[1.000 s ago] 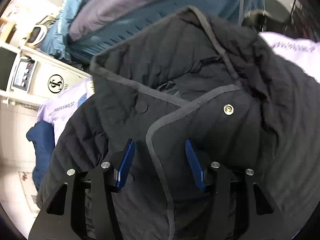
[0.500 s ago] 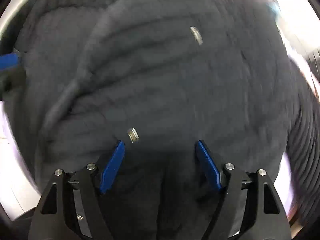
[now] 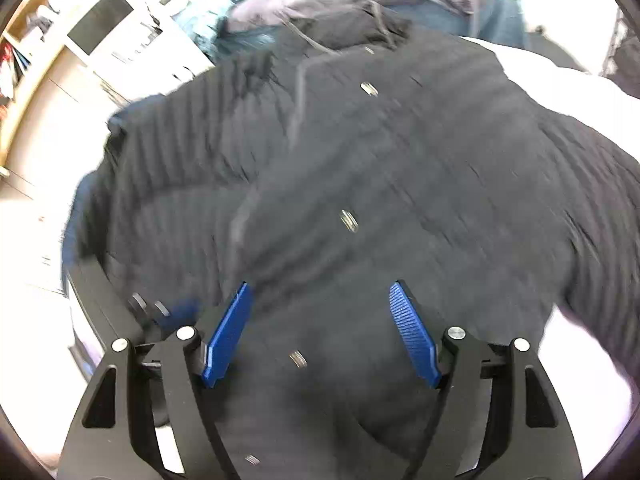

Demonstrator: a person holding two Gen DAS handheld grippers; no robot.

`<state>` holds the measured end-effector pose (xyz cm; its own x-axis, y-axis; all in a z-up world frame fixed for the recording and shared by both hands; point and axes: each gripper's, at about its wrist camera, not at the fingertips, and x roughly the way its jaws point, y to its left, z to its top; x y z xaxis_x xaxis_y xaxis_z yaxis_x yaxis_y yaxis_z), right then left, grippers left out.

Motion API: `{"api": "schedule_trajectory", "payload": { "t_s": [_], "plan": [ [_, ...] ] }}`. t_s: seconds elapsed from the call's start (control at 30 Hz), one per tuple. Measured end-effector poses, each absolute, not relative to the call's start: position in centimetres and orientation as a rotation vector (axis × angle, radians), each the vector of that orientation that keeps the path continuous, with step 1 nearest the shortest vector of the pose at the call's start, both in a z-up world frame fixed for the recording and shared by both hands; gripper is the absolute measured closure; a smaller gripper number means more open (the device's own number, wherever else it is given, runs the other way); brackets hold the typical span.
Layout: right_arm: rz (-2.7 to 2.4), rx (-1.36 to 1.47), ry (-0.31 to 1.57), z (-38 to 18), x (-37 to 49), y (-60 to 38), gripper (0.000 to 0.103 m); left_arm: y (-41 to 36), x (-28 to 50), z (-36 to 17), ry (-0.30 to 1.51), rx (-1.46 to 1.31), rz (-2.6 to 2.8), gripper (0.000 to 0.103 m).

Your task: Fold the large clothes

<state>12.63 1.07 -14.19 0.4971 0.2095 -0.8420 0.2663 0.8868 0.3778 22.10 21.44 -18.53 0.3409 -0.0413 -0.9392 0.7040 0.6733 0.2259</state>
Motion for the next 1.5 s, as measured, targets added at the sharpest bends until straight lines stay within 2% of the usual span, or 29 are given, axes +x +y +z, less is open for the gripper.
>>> {"api": "schedule_trajectory", "payload": {
  "t_s": [0.13, 0.27, 0.43, 0.57, 0.67, 0.73, 0.77, 0.8, 0.9, 1.0, 1.07, 1.13, 1.23, 1.27, 1.3, 1.33, 1.37, 1.4, 1.43, 1.47, 1.5],
  "plan": [
    [0.026, 0.568, 1.015, -12.2, 21.2, -1.8, 0.031, 26.4, 26.3, -15.5, 1.168, 0.501, -0.405, 0.093],
    [0.086, 0.785, 1.016, -12.1, 28.1, -4.1, 0.031, 33.6, 31.6, -10.8, 1.194, 0.2, -0.314, 0.093],
    [0.205, 0.954, 1.255, -16.2, 31.3, 1.0, 0.031, 36.8, 34.4, -7.2, 1.177, 0.075, -0.294, 0.096],
    [0.207, 1.22, 1.311, -21.1, 29.7, 5.1, 0.031, 36.3, 34.9, -6.3, 1.178, 0.07, -0.307, 0.096],
    [0.122, 1.376, 1.176, -23.3, 29.5, 4.7, 0.041, 35.7, 34.9, -6.3, 1.175, 0.098, -0.296, 0.096],
    [0.076, 1.424, 1.095, -23.9, 30.4, 4.2, 0.065, 35.4, 34.6, -6.5, 1.185, 0.081, -0.303, 0.096],
    [0.067, 1.414, 1.086, -23.6, 31.0, 4.2, 0.089, 35.4, 34.1, -6.5, 1.187, 0.079, -0.304, 0.096],
    [0.061, 1.377, 1.08, -22.7, 31.7, 4.3, 0.093, 35.2, 33.7, -6.3, 1.188, 0.087, -0.304, 0.096],
    [0.151, 1.053, 1.0, -15.0, 34.4, 5.7, 0.095, 34.6, 32.1, -5.0, 1.171, 0.127, -0.321, 0.096],
    [0.229, 0.742, 0.926, -6.9, 34.6, 7.2, 0.095, 32.7, 29.1, -3.4, 1.159, 0.135, -0.417, 0.096],
    [0.219, 0.601, 0.919, -4.4, 33.2, 7.0, 0.095, 30.2, 26.6, -3.1, 1.163, 0.181, -0.507, 0.096],
    [0.192, 0.465, 0.946, -4.1, 31.5, 6.6, 0.095, 26.8, 24.1, -4.1, 1.196, 0.233, -0.613, 0.096],
    [0.108, 0.402, 1.027, -8.5, 30.6, 4.6, 0.095, 20.9, 20.5, -8.5, 1.243, 0.352, -0.721, 0.095],
    [0.062, 0.401, 1.075, -10.8, 30.4, 3.6, 0.091, 18.8, 19.6, -10.8, 1.295, 0.38, -0.75, 0.091],
    [0.01, 0.399, 1.13, -12.3, 30.3, 2.5, 0.082, 17.2, 19.1, -12.8, 1.34, 0.395, -0.765, 0.077],
    [-0.063, 0.427, 1.195, -14.8, 29.9, 1.0, 0.078, 15.8, 18.6, -14.7, 1.372, 0.406, -0.783, 0.064],
    [-0.085, 0.505, 1.208, -16.3, 28.8, -0.4, 0.072, 14.4, 18.0, -16.3, 1.382, 0.44, -0.795, 0.056],
    [-0.094, 0.605, 1.186, -16.7, 27.1, -1.7, 0.062, 13.7, 17.7, -17.3, 1.386, 0.481, -0.79, 0.04],
    [-0.106, 0.666, 1.158, -16.6, 25.7, -2.3, 0.057, 12.7, 17.3, -18.3, 1.383, 0.545, -0.772, 0.035],
    [-0.125, 0.704, 1.124, -15.9, 24.2, -2.9, 0.051, 12.3, 17.0, -18.4, 1.371, 0.572, -0.763, 0.034],
    [-0.142, 0.71, 1.098, -15.0, 22.7, -3.1, 0.051, 12.3, 16.7, -18.1, 1.356, 0.583, -0.76, 0.032]
  ]
}}
